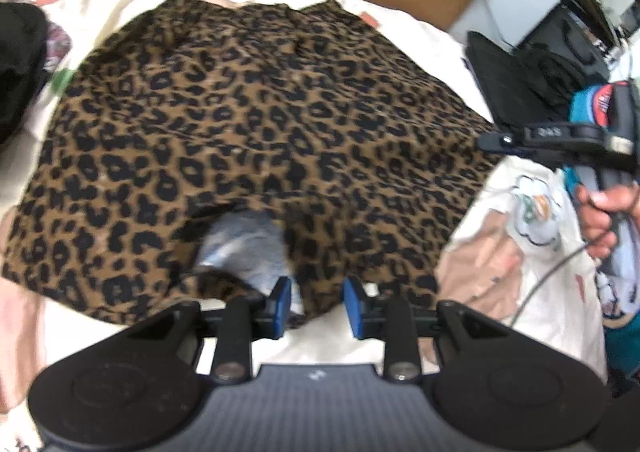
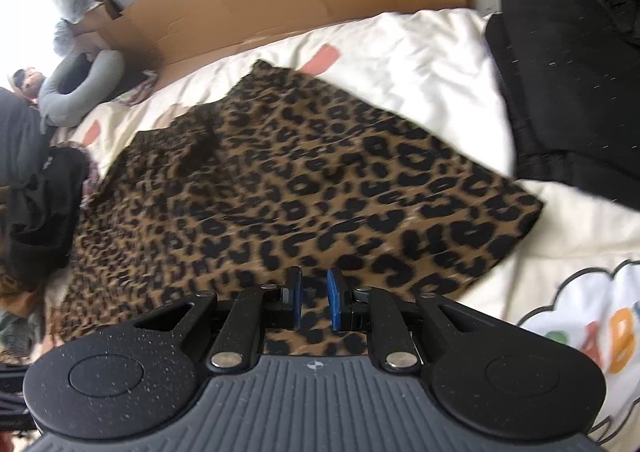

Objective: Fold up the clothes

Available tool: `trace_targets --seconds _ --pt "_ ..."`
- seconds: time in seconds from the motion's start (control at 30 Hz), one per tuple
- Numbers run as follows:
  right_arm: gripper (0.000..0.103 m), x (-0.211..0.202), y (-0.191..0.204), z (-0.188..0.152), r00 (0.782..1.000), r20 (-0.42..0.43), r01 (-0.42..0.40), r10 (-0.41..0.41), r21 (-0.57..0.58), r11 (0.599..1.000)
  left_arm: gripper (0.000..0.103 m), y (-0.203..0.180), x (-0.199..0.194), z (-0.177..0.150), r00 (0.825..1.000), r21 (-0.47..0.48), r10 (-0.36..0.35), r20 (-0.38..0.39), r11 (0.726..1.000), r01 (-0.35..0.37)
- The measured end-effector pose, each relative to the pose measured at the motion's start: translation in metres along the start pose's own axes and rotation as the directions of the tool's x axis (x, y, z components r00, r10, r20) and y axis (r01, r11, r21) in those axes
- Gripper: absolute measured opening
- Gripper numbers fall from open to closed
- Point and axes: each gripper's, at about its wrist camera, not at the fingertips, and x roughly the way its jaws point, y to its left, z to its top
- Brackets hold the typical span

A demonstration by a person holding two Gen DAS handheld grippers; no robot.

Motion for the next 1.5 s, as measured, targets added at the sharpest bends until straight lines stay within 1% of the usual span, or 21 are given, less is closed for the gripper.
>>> trace_targets --seconds 0.07,0.13,0.2,0.23,0.3,0.37,0.43,0.47,0.6,0.7,0.73,0.87,1.0,1.07,1.17,1.27,1.3,1.37,1.4,1.43,1.5 --pt "0.016 0.001 0.008 -0.003 1.000 -0.010 -0.017 0.017 -0.006 1.000 0.035 0.004 -0.003 0.000 1.000 -0.006 0.011 0.014 1.000 -0.011" --pt "0.024 0.002 0.016 -0.006 0.999 -0.021 -0.036 0.035 -0.013 0.999 0.039 0.008 -0.006 0.000 0.999 -0.013 0.020 0.025 1.000 -0.020" --pt "0.027 0.004 0.024 -0.010 0.997 -0.036 -0.063 0.062 -0.023 0.998 0.043 0.012 -0.008 0.000 0.999 -0.018 0.028 0.036 0.999 -0.027" --pt "0.028 0.005 0.029 -0.012 0.996 -0.049 -0.080 0.079 -0.029 0.996 0.045 0.015 -0.008 -0.001 0.999 -0.023 0.034 0.042 0.999 -0.033" --pt "0.029 0.007 0.037 -0.017 0.991 -0.078 -0.111 0.108 -0.043 0.993 0.045 0.019 -0.010 -0.002 0.998 -0.047 0.053 0.036 0.998 -0.051" --pt "0.029 0.009 0.047 -0.022 0.986 -0.103 -0.136 0.129 -0.057 0.989 0.045 0.021 -0.013 -0.002 0.997 -0.056 0.055 0.047 0.997 -0.052" --pt "0.029 0.013 0.056 -0.028 0.980 -0.129 -0.161 0.151 -0.070 0.984 0.050 0.022 -0.014 -0.004 0.995 -0.056 0.070 0.067 0.996 -0.066" --pt "0.029 0.015 0.060 -0.031 0.976 -0.143 -0.173 0.161 -0.077 0.982 0.050 0.023 -0.013 -0.005 0.994 -0.056 0.078 0.075 0.996 -0.073" --pt "0.029 0.021 0.074 -0.041 0.963 -0.188 -0.213 0.192 -0.094 0.973 0.050 0.033 -0.006 -0.013 0.995 -0.090 0.085 0.051 0.993 -0.080" --pt "0.029 0.025 0.080 -0.051 0.950 -0.213 -0.247 0.228 -0.067 0.967 0.050 0.037 -0.006 -0.018 0.996 -0.072 0.079 0.047 0.994 -0.076" --pt "0.029 0.025 0.082 -0.054 0.941 -0.234 -0.267 0.245 -0.063 0.962 0.050 0.038 -0.007 -0.019 0.996 -0.067 0.079 0.050 0.995 -0.075" --pt "0.029 0.028 0.088 -0.067 0.922 -0.290 -0.289 0.258 -0.068 0.955 0.049 0.038 -0.008 -0.022 0.996 -0.073 0.053 0.072 0.996 -0.048" --pt "0.029 0.034 0.095 -0.076 0.899 -0.335 -0.314 0.282 -0.047 0.948 0.048 0.036 -0.005 -0.026 0.996 -0.064 0.024 0.082 0.998 -0.019" --pt "0.029 0.035 0.098 -0.080 0.887 -0.348 -0.337 0.304 -0.037 0.941 0.047 0.036 -0.001 -0.029 0.997 -0.065 0.009 0.072 0.998 -0.005" --pt "0.029 0.037 0.100 -0.084 0.867 -0.373 -0.360 0.330 -0.013 0.933 0.042 0.034 0.003 -0.033 0.996 -0.079 -0.048 0.081 0.995 0.054" --pt "0.029 0.043 0.100 -0.087 0.849 -0.388 -0.374 0.357 0.034 0.927 0.041 0.027 0.009 -0.036 0.992 -0.051 -0.082 0.095 0.995 0.087" --pt "0.029 0.045 0.099 -0.087 0.844 -0.391 -0.376 0.366 0.054 0.925 0.039 0.025 0.012 -0.036 0.992 -0.043 -0.087 0.093 0.995 0.091" --pt "0.029 0.048 0.099 -0.088 0.836 -0.394 -0.380 0.383 0.088 0.921 0.029 0.022 0.018 -0.035 0.994 -0.032 -0.082 0.075 0.996 0.085" --pt "0.029 0.048 0.098 -0.088 0.832 -0.393 -0.383 0.391 0.103 0.918 0.017 0.021 0.020 -0.034 0.994 -0.032 -0.081 0.069 0.996 0.083" --pt "0.029 0.048 0.097 -0.088 0.829 -0.389 -0.387 0.401 0.119 0.914 0.010 0.021 0.022 -0.034 0.995 -0.033 -0.079 0.063 0.996 0.081" --pt "0.030 0.049 0.095 -0.087 0.825 -0.377 -0.392 0.422 0.157 0.906 0.010 0.021 0.024 -0.033 0.994 -0.036 -0.094 0.064 0.995 0.096"
